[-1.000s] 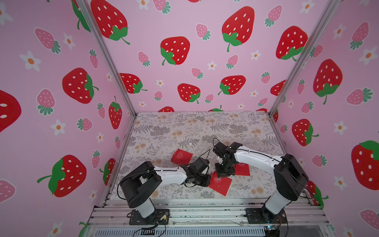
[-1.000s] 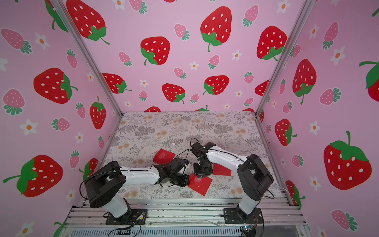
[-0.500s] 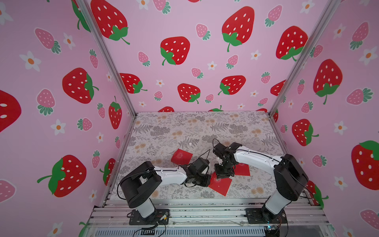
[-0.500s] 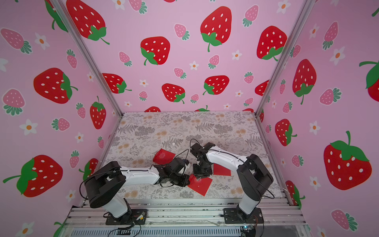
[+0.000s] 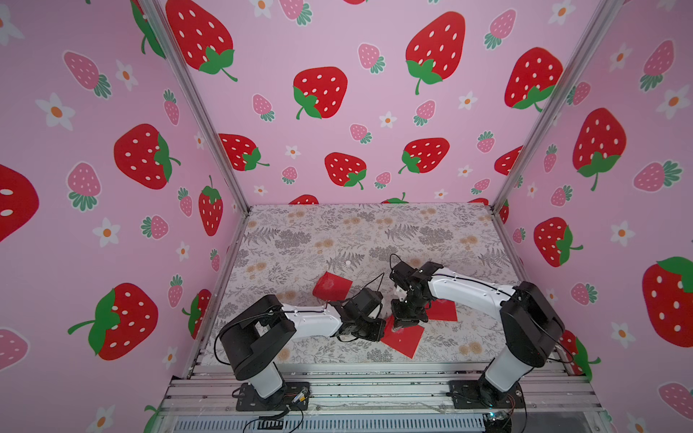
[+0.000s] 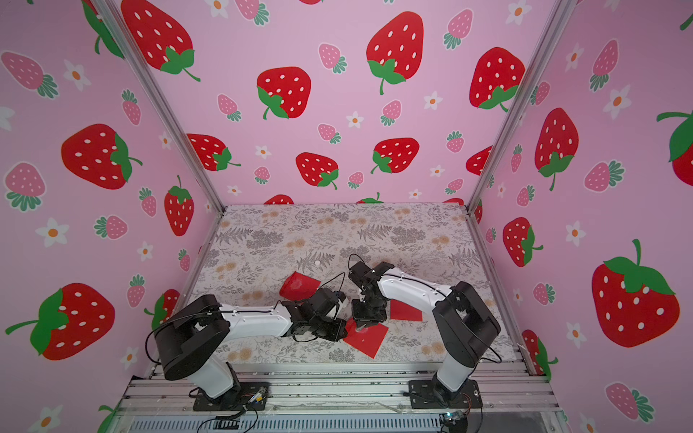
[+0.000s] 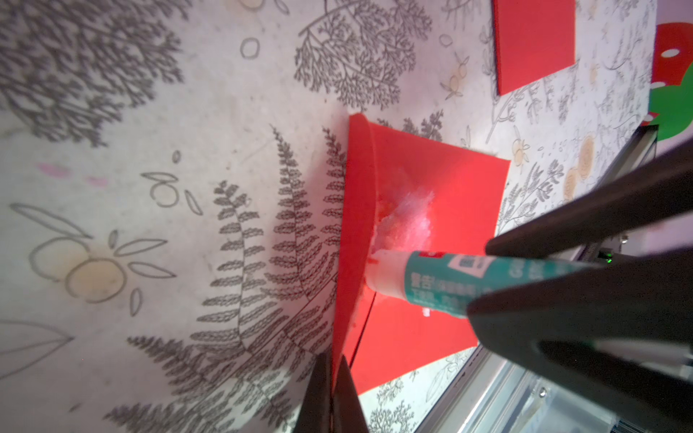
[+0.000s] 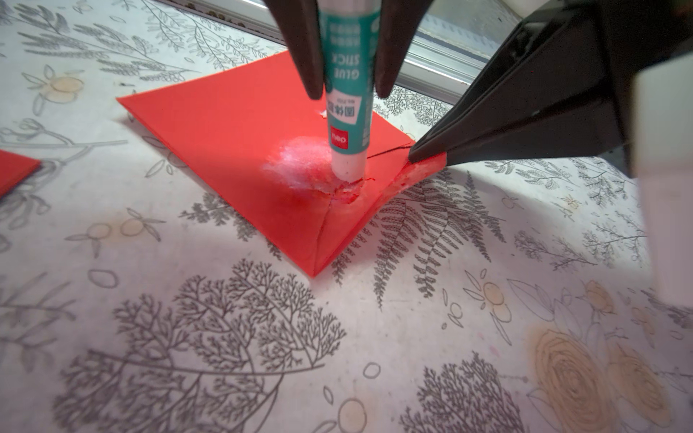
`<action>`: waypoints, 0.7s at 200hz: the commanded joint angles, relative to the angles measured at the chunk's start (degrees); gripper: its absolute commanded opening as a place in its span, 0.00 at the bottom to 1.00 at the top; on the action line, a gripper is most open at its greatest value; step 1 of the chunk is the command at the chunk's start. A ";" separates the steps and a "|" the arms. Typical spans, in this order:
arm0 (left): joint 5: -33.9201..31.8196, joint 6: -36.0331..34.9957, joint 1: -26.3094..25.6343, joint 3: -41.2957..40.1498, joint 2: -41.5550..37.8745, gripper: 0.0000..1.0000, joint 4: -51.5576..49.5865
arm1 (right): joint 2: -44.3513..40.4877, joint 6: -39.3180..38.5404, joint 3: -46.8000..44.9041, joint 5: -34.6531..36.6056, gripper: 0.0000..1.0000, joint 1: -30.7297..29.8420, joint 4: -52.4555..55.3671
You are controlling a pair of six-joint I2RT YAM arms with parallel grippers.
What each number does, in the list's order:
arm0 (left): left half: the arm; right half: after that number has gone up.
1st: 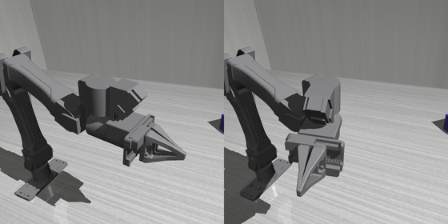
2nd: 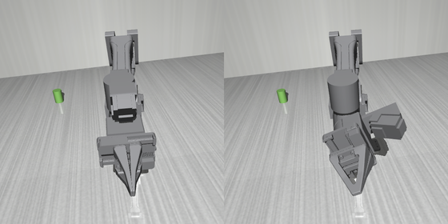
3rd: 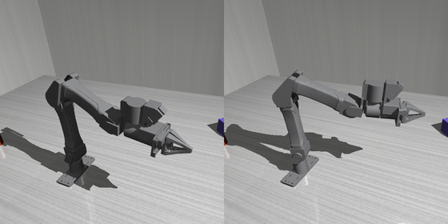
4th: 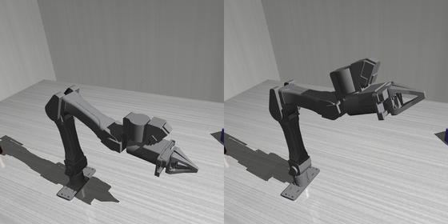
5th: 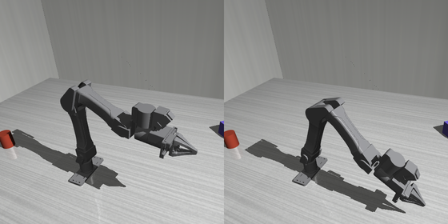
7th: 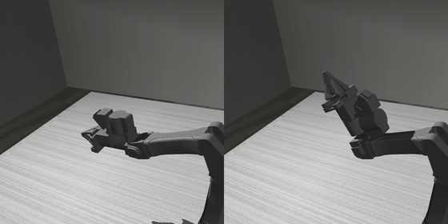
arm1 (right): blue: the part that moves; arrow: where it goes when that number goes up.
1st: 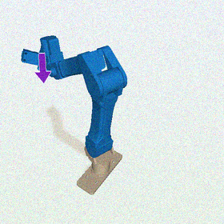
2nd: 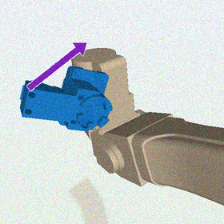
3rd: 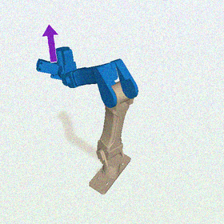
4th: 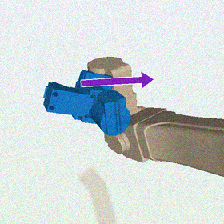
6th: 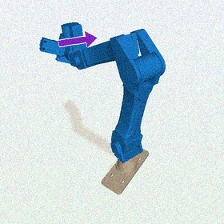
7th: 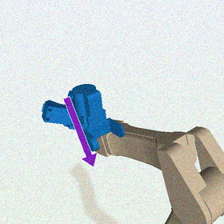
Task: Seal the envelope with a glue stick
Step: Apply the envelope at the center of the board.
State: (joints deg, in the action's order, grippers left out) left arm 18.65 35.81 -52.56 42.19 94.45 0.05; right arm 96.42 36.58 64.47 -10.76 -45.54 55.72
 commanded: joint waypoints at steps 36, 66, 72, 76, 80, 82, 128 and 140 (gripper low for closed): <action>-0.35 -0.57 0.34 -0.11 0.02 0.00 -1.04 | -0.27 -1.57 1.30 9.25 0.00 -0.17 9.07; -0.20 -0.68 0.35 -0.05 0.26 0.00 -1.09 | -0.27 -0.16 -1.60 -4.29 0.00 -0.17 -1.47; -0.20 -0.62 0.32 -0.09 0.19 0.00 -1.10 | -0.41 0.40 -2.10 -5.59 0.00 -0.16 -3.17; -0.20 -0.65 0.28 -0.12 0.08 0.00 -1.11 | -0.53 0.69 -2.35 -6.33 0.00 -0.18 -4.10; -0.21 -0.66 0.34 -0.12 0.04 0.00 -1.09 | -0.60 0.89 -2.62 -6.89 0.00 -0.18 -4.79; -0.24 -0.66 0.30 -0.12 0.10 0.00 -1.08 | -0.62 1.00 -2.66 -7.07 0.00 -0.17 -5.11; -0.24 -0.83 0.34 0.06 0.13 0.00 -1.39 | -1.92 1.41 -2.32 2.12 0.00 0.19 -1.02; -0.61 -0.94 0.29 0.08 -0.09 0.00 -1.85 | -2.57 1.39 -1.64 8.44 0.00 0.35 2.32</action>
State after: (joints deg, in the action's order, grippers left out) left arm 18.65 35.79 -52.49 42.19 94.45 0.05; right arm 95.44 37.32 62.70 -12.86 -45.47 52.93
